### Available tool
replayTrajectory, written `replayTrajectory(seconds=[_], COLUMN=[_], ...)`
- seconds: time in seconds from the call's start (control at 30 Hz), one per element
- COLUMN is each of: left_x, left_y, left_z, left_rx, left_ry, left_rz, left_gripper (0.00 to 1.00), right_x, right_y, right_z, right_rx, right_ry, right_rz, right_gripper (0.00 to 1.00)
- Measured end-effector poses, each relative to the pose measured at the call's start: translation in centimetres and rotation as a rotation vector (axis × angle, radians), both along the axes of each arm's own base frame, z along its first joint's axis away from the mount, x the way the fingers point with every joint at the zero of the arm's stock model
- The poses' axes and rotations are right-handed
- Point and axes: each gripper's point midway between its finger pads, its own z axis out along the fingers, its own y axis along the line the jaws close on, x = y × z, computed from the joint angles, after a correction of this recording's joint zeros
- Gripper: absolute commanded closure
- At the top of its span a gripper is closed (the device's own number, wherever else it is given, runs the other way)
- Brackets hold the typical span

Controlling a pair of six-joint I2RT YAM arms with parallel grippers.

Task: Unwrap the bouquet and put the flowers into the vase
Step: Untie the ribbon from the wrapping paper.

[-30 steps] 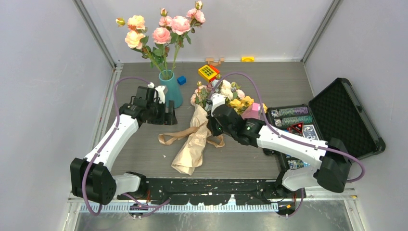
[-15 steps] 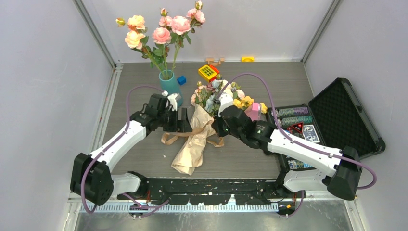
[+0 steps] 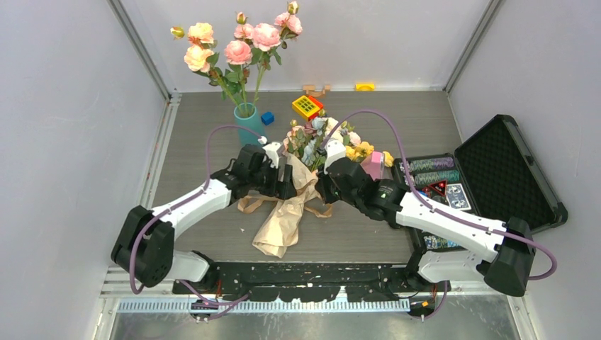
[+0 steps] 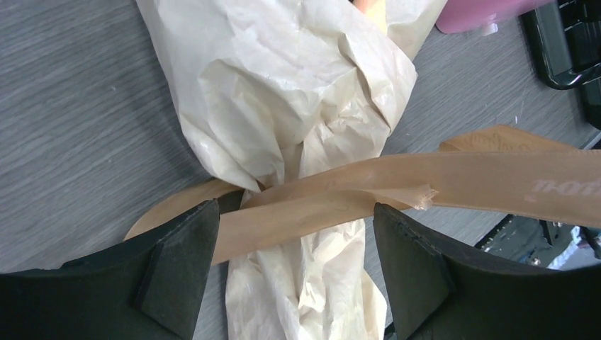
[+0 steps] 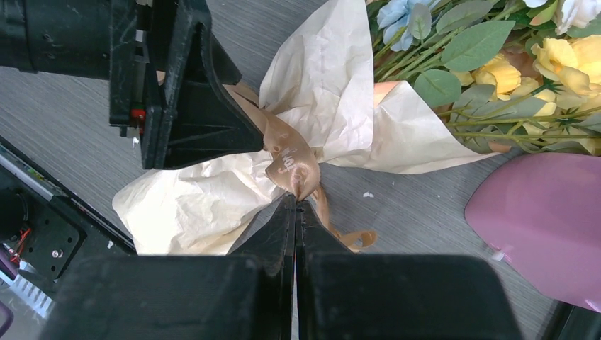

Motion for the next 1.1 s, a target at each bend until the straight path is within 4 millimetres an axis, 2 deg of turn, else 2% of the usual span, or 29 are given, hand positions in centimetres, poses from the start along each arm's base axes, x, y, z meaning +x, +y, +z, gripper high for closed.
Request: replayTrajectory(seconds=[0.13,0.4,0.47,0.63,0.83,1.1], left_x=[0.6,0.6,0.5,-0.1,-1.4,-1.8], left_y=[-0.5,-1.6,-2.1,-3.0,-3.0,-3.4], left_z=[-0.3,-0.4,-0.1,0.1,-0.7,-0.4], left_rx=[0.007,0.005,-0.008,-0.036,-0.052,-0.066], left_ry=[-0.035,-0.073,-0.083,-0.094,-0.076,-0.083], left_rz=[-0.022,-0.075,-0.096,-0.144,-0.173,-0.188], left_gripper=[0.21,0.37,0.37,0.29,0.27,0.51], right_x=[-0.1,0.0,0.0,0.0,0.0,0.0], right_y=[-0.2,-0.3,-0.3,-0.3,-0.3,-0.3], right_z=[0.3,0.3,0.3,0.3,0.3,0.3], right_rx=[0.004,0.004,0.004,0.003,0.003,0.002], right_ry=[-0.005,-0.007,-0.008,-0.008,-0.009,-0.009], right_rz=[-0.003,-0.006,-0.006,-0.007,-0.008,-0.008], right_gripper=[1.0,1.0,1.0,1.0,1.0,1.0])
